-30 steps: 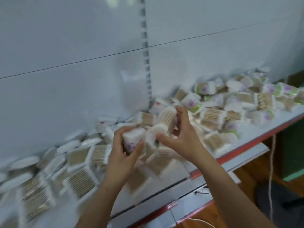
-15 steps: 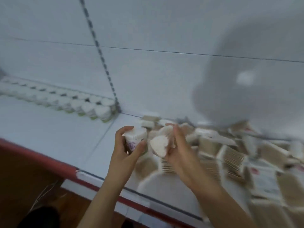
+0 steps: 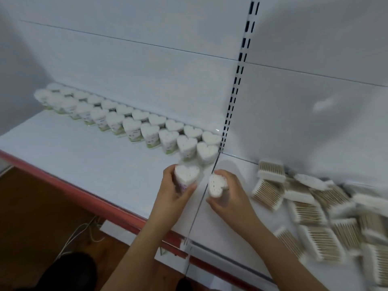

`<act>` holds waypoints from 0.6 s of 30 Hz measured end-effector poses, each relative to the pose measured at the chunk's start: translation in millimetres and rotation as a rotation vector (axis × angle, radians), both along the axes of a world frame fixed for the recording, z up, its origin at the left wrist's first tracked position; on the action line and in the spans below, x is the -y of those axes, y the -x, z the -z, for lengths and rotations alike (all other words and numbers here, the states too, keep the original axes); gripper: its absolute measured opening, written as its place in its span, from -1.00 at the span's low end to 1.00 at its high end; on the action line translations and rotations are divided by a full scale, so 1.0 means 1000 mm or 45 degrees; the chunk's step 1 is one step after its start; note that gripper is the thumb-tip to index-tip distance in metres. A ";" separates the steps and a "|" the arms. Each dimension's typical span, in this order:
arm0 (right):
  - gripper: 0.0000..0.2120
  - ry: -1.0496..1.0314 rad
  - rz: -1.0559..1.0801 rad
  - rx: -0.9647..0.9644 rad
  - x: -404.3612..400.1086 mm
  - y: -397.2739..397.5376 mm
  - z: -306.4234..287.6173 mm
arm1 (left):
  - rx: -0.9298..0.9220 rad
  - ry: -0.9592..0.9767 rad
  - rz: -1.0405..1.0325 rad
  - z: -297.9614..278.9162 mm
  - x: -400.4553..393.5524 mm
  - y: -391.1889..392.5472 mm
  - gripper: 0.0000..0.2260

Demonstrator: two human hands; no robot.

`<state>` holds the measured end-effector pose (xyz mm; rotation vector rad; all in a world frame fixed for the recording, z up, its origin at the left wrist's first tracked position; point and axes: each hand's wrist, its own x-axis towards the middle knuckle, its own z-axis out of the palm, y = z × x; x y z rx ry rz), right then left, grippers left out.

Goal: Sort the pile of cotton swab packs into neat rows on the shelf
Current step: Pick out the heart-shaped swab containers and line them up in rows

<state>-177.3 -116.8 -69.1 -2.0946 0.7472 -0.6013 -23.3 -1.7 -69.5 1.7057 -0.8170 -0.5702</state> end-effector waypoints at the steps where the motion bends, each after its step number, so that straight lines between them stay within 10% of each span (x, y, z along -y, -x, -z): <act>1: -0.25 0.036 0.017 -0.015 -0.001 -0.002 0.000 | 0.016 -0.008 0.008 0.002 0.000 -0.005 -0.52; 7: 0.18 0.046 0.209 -0.124 -0.012 0.008 0.004 | 0.250 -0.086 -0.017 0.019 0.000 -0.019 -0.41; 18: -0.36 0.557 0.343 0.124 -0.028 -0.010 -0.016 | 0.358 -0.249 -0.032 0.022 -0.004 -0.023 -0.44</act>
